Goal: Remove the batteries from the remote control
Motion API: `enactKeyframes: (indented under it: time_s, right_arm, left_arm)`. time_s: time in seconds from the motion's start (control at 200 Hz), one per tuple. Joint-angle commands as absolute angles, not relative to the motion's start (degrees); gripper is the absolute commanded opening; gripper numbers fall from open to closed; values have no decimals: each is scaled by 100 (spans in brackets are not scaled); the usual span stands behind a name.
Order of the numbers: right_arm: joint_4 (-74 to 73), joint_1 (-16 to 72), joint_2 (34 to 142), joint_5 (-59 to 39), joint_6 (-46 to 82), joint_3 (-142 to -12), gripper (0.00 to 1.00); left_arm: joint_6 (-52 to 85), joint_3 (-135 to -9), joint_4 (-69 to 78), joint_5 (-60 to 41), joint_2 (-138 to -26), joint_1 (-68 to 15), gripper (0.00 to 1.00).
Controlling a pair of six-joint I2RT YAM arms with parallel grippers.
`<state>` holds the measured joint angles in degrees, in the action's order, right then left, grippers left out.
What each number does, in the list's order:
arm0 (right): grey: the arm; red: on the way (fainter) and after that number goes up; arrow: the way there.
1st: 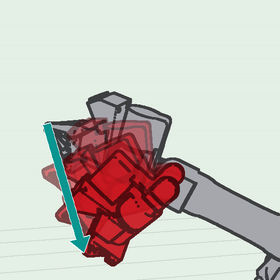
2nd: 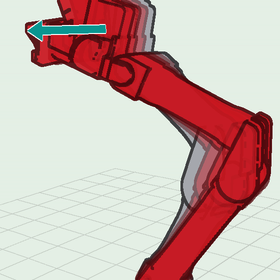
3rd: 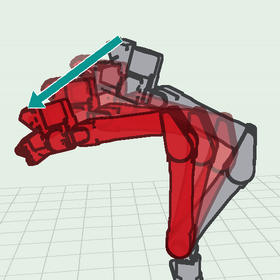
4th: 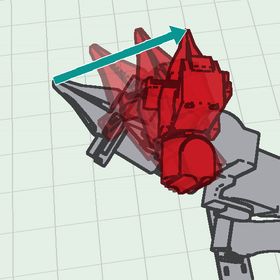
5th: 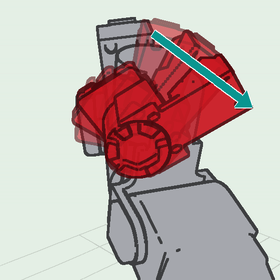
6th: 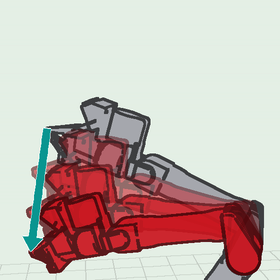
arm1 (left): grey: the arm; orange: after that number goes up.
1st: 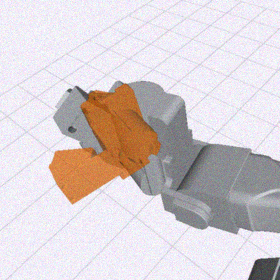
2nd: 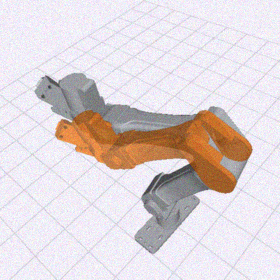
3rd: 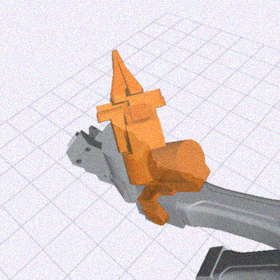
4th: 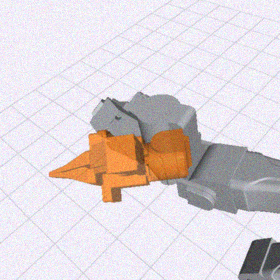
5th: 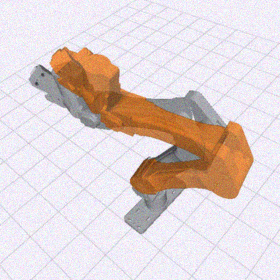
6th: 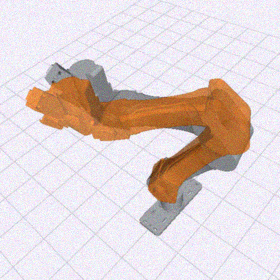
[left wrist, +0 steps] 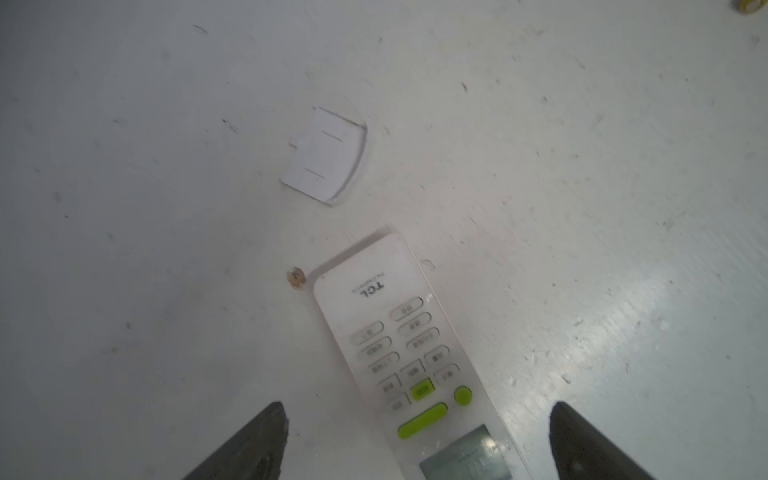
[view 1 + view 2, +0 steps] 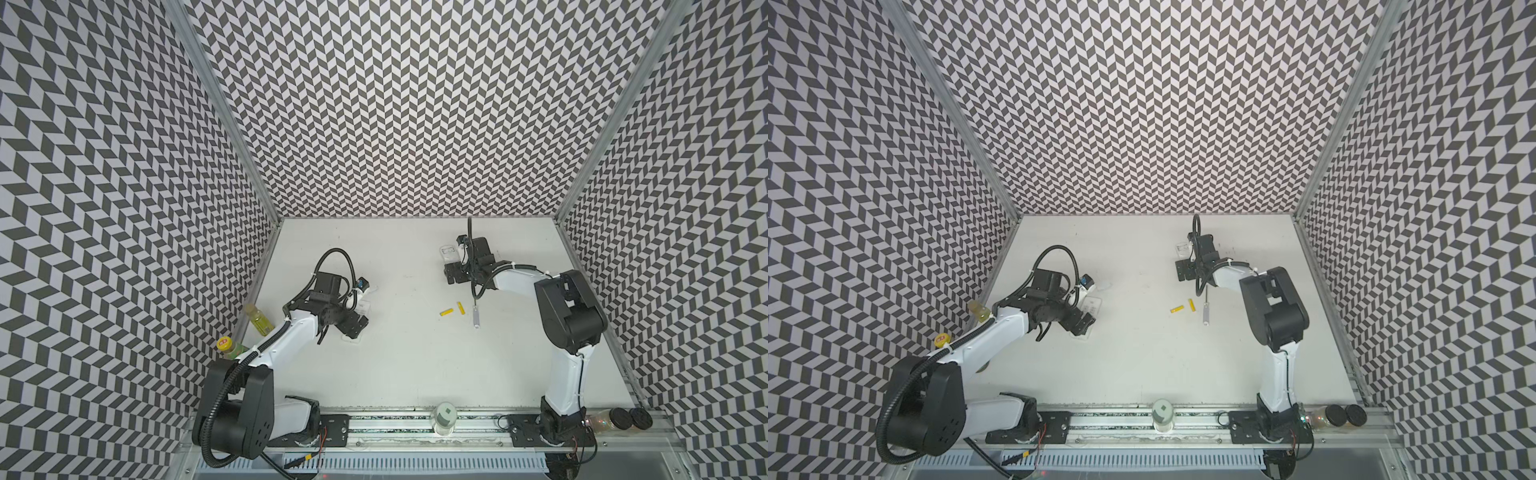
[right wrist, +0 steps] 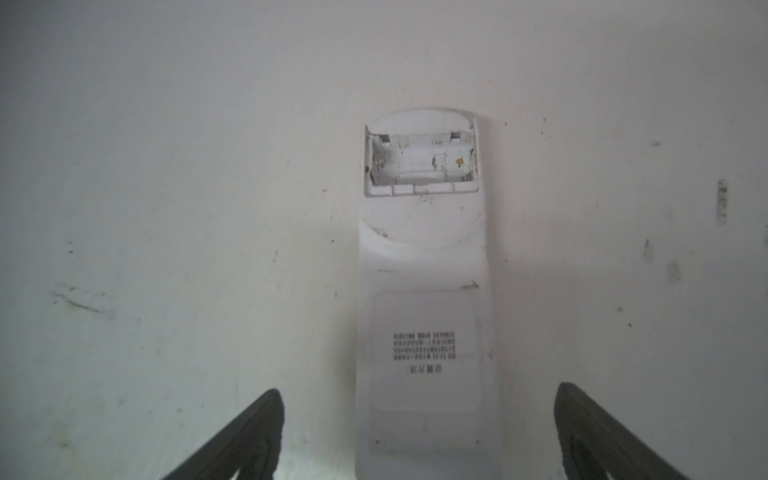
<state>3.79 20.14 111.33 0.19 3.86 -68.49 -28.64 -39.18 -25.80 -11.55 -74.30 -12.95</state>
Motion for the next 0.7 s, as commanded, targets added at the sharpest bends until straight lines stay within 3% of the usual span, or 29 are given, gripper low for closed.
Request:
enactKeyframes:
  time_s: [0.0, 0.366, 0.696]
  right_arm:
    - [-205, 2056, 10441, 25, 518, -6457, 100]
    - [-45, 2204, 8582, -27, 455, -5221, 96]
    - [-392, 2206, 7132, -108, 387, -4255, 90]
  left_arm:
    - [-3125, -3617, -2762, -923, -7257, -1345, 99]
    - [-2794, -3442, -2082, -764, -7831, -1362, 97]
    - [-2889, -3088, -1886, -769, -7627, -1304, 63]
